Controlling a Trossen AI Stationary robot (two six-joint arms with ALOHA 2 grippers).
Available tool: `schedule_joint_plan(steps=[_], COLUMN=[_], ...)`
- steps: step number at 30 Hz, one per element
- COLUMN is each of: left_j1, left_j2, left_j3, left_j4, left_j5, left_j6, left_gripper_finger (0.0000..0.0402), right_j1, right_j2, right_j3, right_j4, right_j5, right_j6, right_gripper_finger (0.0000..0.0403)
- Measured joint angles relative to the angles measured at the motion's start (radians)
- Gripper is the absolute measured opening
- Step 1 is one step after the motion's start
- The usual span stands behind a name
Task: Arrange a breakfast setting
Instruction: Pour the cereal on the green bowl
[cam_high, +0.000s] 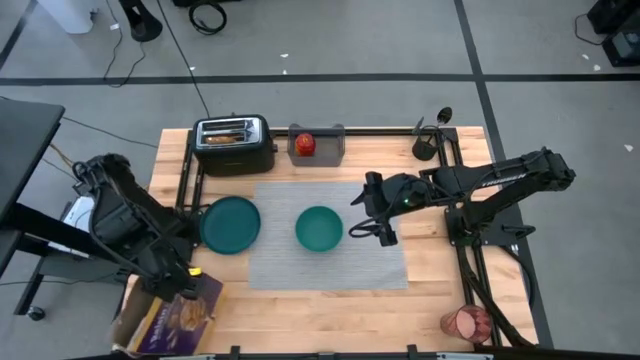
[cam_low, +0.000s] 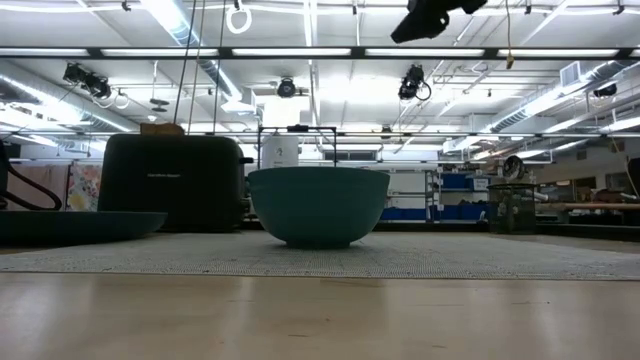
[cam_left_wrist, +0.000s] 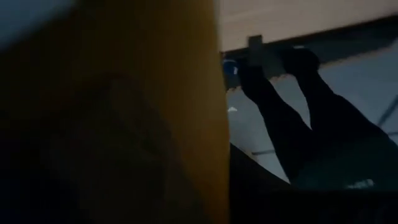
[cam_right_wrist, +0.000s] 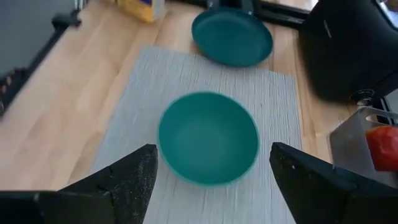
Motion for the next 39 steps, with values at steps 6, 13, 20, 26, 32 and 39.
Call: schedule_joint_plan(steps=[6,13,20,26,32,39], left_j1=[-0.005,-0.044,-0.06,-0.012,0.054,0.12], left_j2=[0.063,0.139,0.215,0.246,0.249,0.259], left_j3=[0.128,0.18,0.182,0.185,0.181,0.179], left_j4=[0.007,-0.013,-0.027,-0.044,0.005,0.097], left_j5=[0.01,-0.005,-0.11,-0.177,-0.279,-0.338], left_j6=[0.243,0.562,0.806,0.881,0.992,1.192], left_gripper_finger=[0.0002,0.0001,0.0001,0.0001,0.0001,0.0], right_j1=[0.004,0.107,0.243,0.296,0.303,0.27], right_j2=[0.013,0.139,0.343,0.525,0.66,0.688], right_j3=[0.0,0.001,0.046,0.06,0.059,0.074], right_j4=[0.154,0.427,0.628,0.856,1.002,1.023], right_j5=[-0.072,-0.074,0.085,0.138,0.138,0.086], right_j6=[0.072,0.079,0.154,0.202,0.267,0.313], right_gripper_finger=[0.0356,0.0381,0.0381,0.038,0.038,0.038])
